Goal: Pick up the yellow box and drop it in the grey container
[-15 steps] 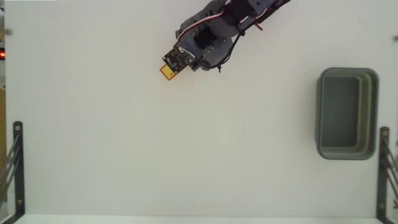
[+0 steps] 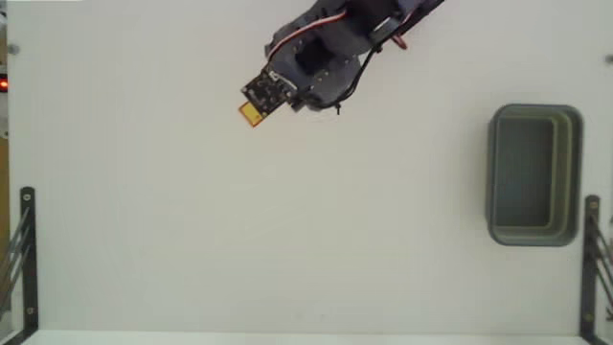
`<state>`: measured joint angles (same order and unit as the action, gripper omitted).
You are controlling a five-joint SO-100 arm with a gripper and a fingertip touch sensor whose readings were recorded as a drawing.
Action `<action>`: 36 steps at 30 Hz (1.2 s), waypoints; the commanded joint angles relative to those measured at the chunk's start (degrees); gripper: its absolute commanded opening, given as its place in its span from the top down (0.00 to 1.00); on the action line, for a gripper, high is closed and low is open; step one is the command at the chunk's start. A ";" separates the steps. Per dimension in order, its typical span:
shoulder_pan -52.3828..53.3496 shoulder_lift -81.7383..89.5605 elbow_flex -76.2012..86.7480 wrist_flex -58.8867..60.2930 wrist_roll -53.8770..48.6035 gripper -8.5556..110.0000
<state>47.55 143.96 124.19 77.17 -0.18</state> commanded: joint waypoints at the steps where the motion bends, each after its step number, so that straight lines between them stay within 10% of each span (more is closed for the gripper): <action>1: 1.05 -1.11 -7.89 3.79 0.18 0.59; 36: 0.97 -22.43 -54.65 22.83 0.18 0.59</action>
<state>47.55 120.67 71.72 99.84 -0.18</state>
